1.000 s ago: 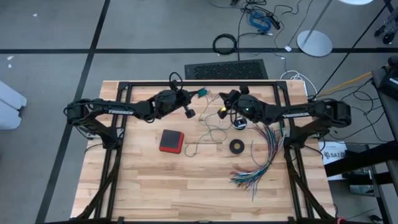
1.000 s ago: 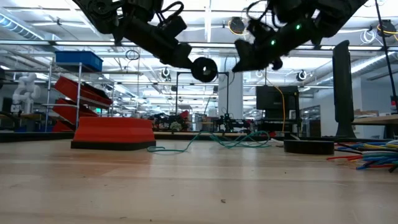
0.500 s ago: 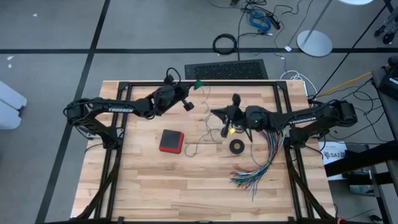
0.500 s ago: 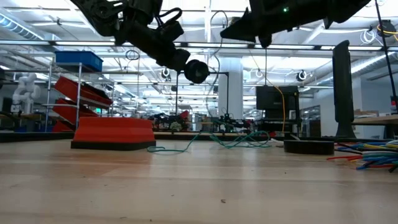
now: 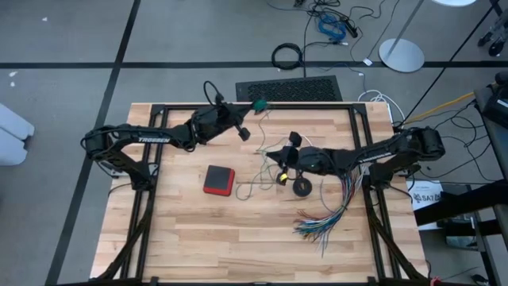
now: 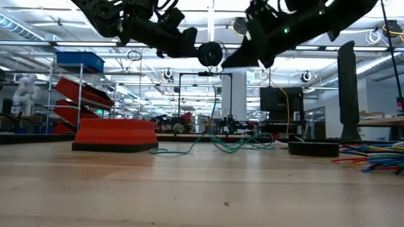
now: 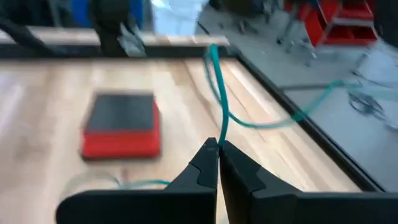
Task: Coiling cords
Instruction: Uncoil the green wire cable from the spool
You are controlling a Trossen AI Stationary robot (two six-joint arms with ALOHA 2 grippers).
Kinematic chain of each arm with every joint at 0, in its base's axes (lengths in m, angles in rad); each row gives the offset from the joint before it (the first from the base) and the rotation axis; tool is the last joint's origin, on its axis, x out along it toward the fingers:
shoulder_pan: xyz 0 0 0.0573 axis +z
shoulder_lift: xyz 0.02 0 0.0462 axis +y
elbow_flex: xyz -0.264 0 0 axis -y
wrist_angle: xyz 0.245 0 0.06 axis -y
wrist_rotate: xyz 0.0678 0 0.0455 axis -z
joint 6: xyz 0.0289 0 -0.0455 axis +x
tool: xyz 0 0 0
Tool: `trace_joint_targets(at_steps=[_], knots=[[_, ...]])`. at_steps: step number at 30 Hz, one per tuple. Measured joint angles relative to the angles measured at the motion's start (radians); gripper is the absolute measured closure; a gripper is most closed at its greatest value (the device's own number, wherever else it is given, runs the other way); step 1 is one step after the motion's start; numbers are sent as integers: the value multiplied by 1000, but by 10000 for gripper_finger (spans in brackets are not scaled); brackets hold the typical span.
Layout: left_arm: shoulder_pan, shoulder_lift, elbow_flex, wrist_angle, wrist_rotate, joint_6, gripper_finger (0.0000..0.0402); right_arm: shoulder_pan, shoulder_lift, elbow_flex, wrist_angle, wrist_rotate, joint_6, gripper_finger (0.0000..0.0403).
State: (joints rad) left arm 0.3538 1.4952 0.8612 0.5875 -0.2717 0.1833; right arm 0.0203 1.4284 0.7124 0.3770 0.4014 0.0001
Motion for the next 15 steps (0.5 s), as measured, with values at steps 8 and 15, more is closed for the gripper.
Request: trace_joint_targets(at_steps=[8, 15], knots=[[0, 0, 0, -12, 37, -21, 402, -2, 1, 0, -184, 67, 83, 344], [0, 0, 0, -52, 39, -13, 402, 27, 0, 0, -339, 94, 150, 231]])
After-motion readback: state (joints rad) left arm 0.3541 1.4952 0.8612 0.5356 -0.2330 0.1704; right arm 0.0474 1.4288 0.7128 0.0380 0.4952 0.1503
